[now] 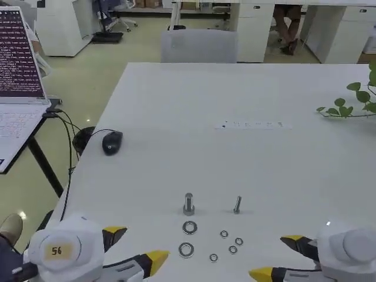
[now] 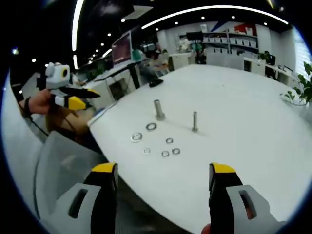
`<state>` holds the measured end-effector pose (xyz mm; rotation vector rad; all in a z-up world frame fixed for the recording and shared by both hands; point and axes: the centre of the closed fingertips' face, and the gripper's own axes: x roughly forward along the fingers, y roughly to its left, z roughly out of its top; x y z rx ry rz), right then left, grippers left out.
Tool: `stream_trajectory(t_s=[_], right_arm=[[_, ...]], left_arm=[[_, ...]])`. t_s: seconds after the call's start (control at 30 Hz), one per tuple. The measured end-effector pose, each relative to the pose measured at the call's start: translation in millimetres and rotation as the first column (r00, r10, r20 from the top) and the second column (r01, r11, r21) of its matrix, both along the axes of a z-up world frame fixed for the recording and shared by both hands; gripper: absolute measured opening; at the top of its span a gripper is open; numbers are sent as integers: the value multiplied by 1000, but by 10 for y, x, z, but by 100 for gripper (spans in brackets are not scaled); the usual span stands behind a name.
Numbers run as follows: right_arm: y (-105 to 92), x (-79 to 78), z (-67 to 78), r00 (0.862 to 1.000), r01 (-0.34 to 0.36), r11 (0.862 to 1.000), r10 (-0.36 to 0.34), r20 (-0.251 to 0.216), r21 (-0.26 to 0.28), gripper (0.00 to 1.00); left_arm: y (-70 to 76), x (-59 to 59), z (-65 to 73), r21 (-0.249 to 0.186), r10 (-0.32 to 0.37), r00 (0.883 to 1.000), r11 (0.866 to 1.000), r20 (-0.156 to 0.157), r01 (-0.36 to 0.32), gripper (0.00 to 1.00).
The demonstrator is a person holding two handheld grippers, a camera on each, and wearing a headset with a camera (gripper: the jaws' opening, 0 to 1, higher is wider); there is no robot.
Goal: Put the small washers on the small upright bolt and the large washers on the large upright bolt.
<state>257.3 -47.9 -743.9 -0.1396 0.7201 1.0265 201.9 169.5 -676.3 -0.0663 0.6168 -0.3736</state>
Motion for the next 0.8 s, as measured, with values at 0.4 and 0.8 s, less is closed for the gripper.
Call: stream_trajectory(t_s=[0.4,0.8], right_arm=[[-60,20,17,1000,11,1000,-11,8,-9,74],[-78,8,28,1000,22,1000,-22,7,-16,74]], left_arm=[[-73,53,7,1,-27,1000,1000,8,27,60],[-99,30,-21,-10,-44,999,999,4,44,60]])
